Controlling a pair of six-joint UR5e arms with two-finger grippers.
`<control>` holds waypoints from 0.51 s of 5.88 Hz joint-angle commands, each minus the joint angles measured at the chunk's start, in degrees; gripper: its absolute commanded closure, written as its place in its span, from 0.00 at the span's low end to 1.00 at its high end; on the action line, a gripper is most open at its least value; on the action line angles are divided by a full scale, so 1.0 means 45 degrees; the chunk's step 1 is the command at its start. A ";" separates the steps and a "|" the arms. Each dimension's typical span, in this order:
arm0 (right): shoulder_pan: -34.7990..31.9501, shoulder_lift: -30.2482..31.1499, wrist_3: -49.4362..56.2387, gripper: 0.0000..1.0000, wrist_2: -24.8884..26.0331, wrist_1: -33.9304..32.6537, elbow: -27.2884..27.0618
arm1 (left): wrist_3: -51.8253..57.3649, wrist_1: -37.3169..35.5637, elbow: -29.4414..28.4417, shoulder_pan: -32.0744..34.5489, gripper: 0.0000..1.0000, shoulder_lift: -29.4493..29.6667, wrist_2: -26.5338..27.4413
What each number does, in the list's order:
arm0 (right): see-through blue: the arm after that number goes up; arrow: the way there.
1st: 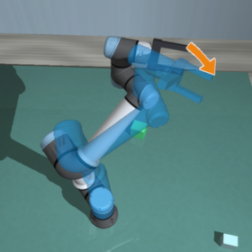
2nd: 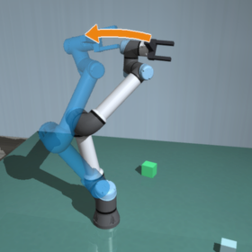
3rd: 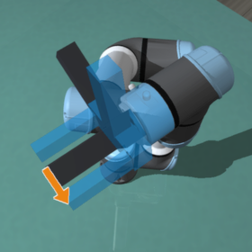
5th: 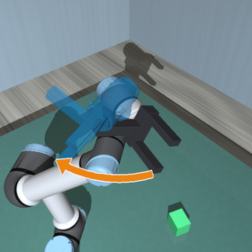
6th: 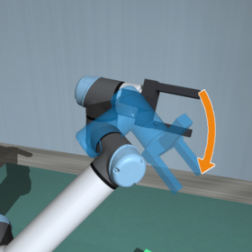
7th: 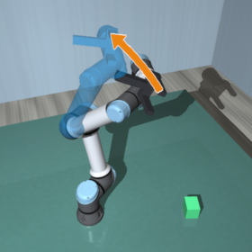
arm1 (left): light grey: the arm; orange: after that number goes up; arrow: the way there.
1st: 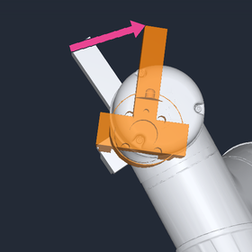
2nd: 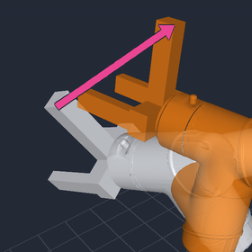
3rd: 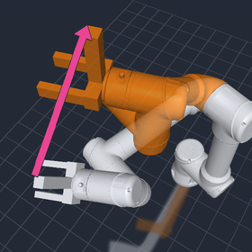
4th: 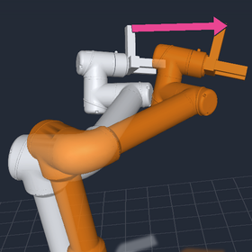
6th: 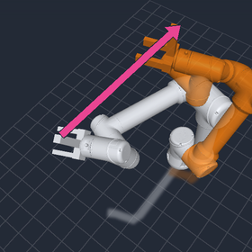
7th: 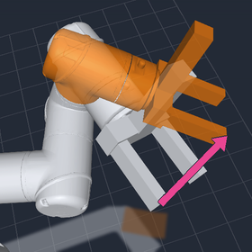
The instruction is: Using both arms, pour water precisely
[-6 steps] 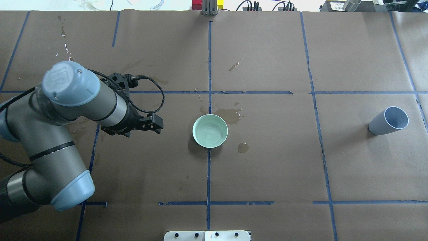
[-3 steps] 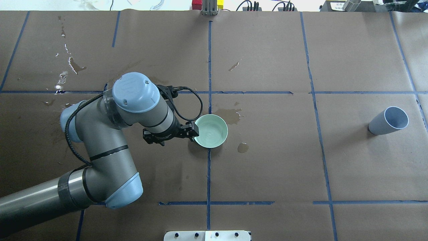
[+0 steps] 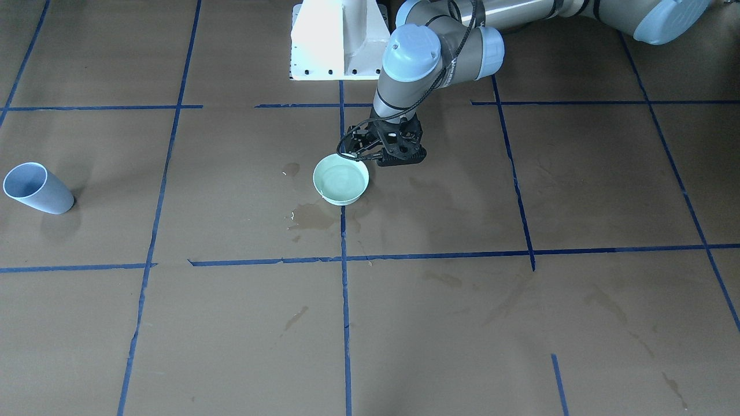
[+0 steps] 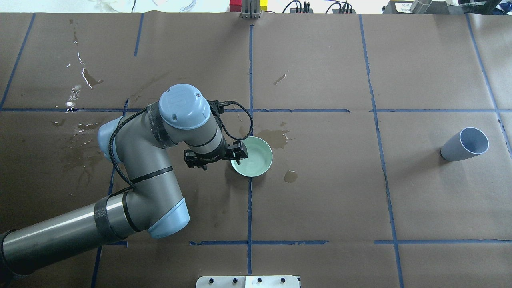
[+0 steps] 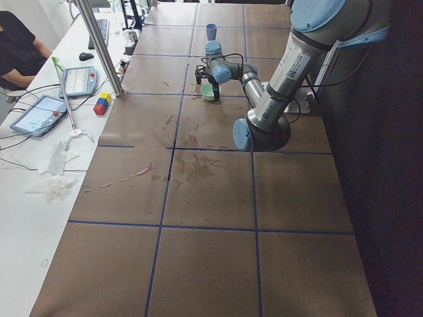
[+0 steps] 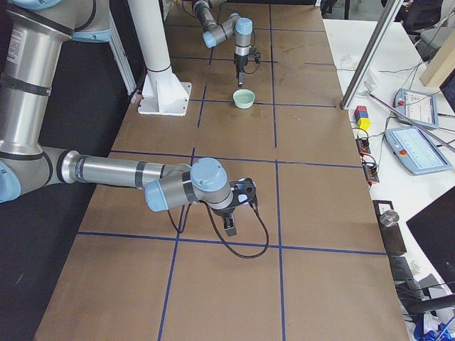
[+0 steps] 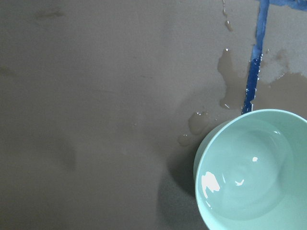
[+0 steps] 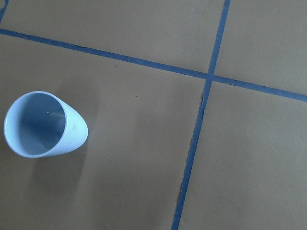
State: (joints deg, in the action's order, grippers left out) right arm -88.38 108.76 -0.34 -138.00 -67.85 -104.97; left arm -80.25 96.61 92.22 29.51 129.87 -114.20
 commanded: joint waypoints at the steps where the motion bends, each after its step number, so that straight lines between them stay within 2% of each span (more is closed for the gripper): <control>1: 0.0011 0.0089 -0.0003 0.00 -0.0307 0.0019 -0.0169 | -0.0663 0.1456 -0.1153 0.0004 0.06 0.0221 0.0006; 2: 0.0011 0.0109 -0.0003 0.00 -0.0310 0.0019 -0.0170 | -0.0702 0.1500 -0.1274 -0.0015 0.10 0.0261 0.0142; 3: 0.0011 0.0109 -0.0003 0.00 -0.0310 0.0019 -0.0150 | -0.0761 0.1520 -0.1295 -0.0016 0.38 0.0300 0.0162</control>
State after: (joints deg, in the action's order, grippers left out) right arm -88.34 109.20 -0.35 -139.32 -67.77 -105.67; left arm -83.35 103.09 86.80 29.47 131.01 -113.67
